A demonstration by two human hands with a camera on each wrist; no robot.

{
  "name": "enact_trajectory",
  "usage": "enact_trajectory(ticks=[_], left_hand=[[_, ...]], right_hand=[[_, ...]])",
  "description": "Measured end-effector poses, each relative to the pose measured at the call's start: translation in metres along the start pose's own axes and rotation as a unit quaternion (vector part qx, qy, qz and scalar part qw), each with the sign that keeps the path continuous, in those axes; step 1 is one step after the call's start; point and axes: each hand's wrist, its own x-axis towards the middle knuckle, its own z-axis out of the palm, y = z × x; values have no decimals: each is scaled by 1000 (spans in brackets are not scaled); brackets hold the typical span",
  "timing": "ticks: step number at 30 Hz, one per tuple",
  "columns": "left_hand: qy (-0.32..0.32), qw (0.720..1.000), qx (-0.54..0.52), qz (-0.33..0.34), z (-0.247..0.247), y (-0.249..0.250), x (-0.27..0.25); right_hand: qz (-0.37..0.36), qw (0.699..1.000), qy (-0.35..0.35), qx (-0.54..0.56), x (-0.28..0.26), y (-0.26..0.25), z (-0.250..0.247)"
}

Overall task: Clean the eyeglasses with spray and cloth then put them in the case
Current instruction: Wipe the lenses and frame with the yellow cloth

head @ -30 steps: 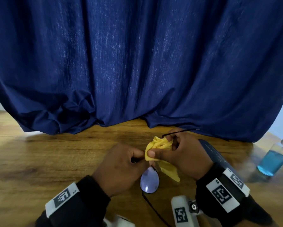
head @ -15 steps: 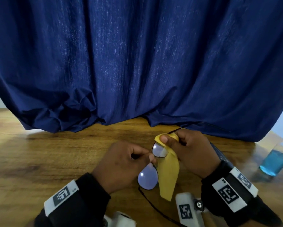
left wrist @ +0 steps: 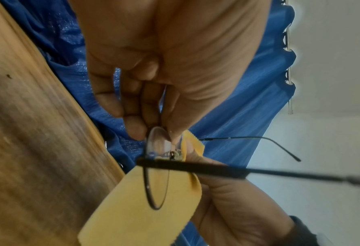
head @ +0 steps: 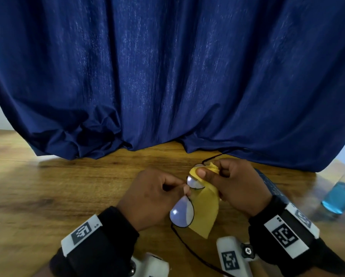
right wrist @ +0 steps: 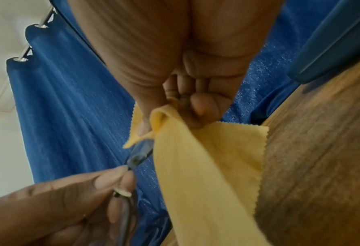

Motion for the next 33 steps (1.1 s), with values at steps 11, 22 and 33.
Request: enact_trajectory(ticks=[11,22,33], left_hand=[[2,1000,17,8,1,7,-2],[-18,1000,-2,-1,2,8,-3],[-37,999,-4,4,5,8,-4]], right_hand=[[48,997,-55,-30,-4,-8,-3],[-6,999,-25,46,2,-1,3],[44,990,-5,133,-1,-4,5]])
